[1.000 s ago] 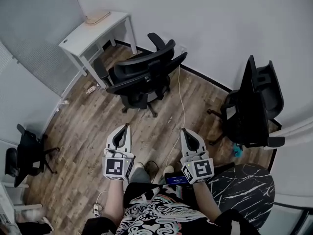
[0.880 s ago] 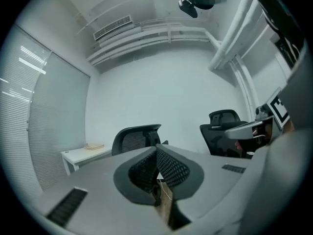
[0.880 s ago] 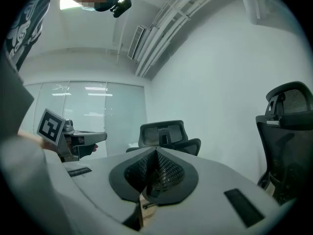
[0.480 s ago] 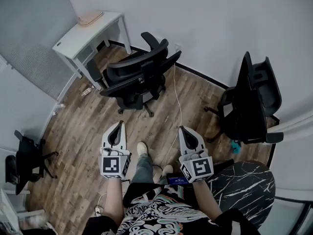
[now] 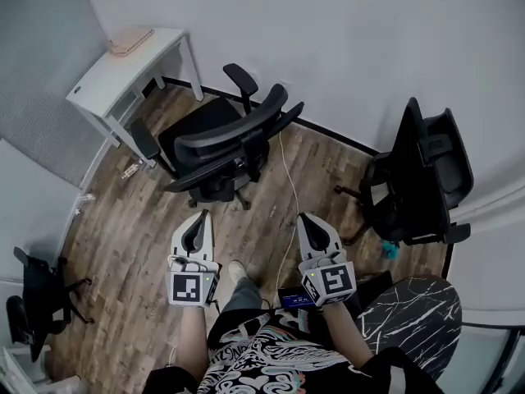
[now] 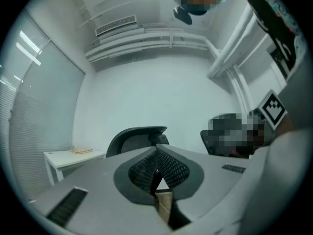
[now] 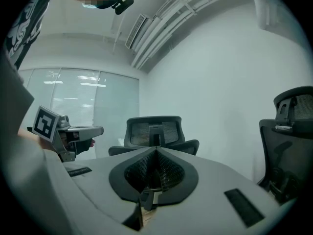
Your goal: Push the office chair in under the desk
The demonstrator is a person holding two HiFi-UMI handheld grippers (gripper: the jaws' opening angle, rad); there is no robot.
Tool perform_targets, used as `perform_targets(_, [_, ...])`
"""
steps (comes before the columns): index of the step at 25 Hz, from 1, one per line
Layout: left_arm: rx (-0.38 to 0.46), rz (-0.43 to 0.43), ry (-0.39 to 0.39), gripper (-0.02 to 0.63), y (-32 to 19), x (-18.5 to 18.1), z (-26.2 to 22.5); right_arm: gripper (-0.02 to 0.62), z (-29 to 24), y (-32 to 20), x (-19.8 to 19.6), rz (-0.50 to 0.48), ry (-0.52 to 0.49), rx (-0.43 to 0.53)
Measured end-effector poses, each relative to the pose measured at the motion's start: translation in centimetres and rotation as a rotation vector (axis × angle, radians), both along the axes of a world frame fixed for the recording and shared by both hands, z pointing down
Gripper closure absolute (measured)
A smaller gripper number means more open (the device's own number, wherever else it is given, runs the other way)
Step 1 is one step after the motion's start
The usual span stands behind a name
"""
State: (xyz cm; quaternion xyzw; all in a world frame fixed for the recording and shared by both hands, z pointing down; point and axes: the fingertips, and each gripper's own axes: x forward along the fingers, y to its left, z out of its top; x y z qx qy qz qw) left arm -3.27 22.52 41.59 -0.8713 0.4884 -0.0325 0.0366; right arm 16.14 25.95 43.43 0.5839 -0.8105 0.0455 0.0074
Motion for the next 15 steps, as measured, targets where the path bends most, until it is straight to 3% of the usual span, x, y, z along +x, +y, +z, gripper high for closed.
perform_targets(2, [-0.002, 0.035, 0.027, 0.589, -1.3, -0.7, 0.1, 0.581, 0.4, -1.9, -1.1, -0.007, 0.003, -0.005])
perform_targets(15, [-0.054, 0.066, -0.014, 0.588, -8.9, -5.4, 2.0, 0.581, 1.9, -10.4, -5.2, 0.029, 0.076, -0.04])
